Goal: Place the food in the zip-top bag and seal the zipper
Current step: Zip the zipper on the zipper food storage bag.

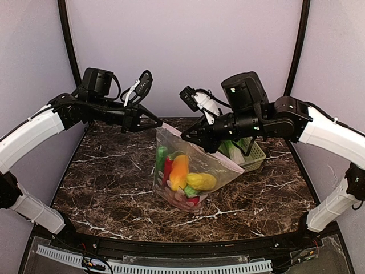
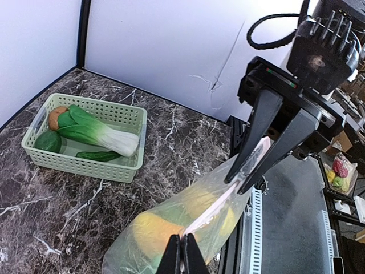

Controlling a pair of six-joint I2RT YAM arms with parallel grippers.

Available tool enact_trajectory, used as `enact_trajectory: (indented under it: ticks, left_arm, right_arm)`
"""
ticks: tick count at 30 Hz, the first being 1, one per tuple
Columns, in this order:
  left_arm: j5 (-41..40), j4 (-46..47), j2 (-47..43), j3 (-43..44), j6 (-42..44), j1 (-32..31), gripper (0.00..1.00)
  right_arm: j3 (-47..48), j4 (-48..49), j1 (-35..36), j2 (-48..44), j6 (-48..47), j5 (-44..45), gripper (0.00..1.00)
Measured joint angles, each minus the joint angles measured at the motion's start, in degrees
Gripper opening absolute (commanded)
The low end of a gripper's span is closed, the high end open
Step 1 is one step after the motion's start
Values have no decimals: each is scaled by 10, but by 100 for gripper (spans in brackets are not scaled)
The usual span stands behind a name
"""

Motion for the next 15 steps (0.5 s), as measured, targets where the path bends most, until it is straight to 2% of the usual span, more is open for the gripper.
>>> enact_trajectory:
  ticks: [15]
  left_arm:
    - [-47, -10, 0, 0, -2, 23, 1]
  right_arm:
    - [-1, -52, -1, -10, 11, 3, 9]
